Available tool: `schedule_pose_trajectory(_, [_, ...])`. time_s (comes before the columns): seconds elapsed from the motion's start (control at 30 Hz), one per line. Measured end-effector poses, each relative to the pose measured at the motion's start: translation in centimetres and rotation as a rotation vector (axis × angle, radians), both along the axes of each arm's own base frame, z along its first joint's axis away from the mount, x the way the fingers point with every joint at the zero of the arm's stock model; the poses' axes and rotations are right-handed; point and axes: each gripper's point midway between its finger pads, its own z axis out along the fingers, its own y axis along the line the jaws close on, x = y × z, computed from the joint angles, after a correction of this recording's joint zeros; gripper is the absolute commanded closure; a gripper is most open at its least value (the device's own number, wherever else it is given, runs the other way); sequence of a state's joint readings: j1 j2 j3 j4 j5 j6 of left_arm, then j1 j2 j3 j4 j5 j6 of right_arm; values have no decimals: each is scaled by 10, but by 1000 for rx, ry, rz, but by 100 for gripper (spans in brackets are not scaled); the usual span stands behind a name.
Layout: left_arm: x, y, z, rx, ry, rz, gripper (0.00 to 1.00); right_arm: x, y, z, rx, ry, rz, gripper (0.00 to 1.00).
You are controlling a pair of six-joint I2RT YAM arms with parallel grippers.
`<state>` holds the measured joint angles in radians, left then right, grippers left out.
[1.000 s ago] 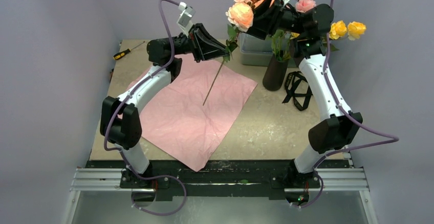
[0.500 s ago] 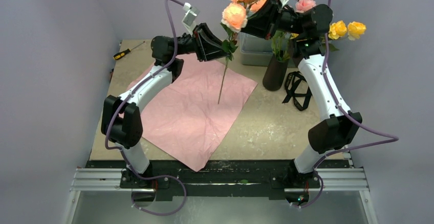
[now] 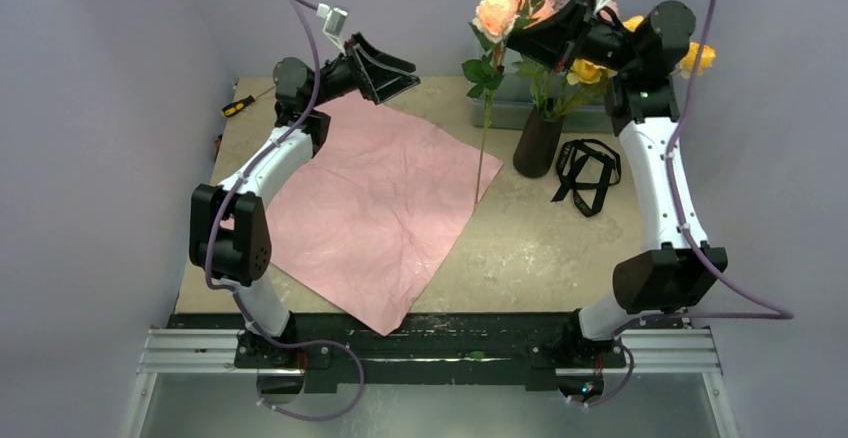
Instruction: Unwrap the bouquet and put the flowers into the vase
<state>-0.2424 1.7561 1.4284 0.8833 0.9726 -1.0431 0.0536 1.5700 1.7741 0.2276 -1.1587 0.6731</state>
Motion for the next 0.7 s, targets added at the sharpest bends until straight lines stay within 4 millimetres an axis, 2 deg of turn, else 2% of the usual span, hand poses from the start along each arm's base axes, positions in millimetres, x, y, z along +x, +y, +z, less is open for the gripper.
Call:
schedule_pose_trajectory(0.2, [10, 1, -21, 28, 36, 39, 8, 4, -57, 16, -13, -44, -197, 100])
schedule_pose_trajectory(0.37, [12, 2, -22, 32, 25, 53, 0, 1, -97, 42, -27, -127, -362, 100])
schedule_pose_trajectory(0.53, [13, 2, -23, 32, 23, 59, 0, -6, -119, 77, -44, -258, -484, 100])
schedule_pose_trajectory(0.7, [14, 2, -24, 33, 23, 60, 0, -9, -131, 106, -41, -368, -583, 100])
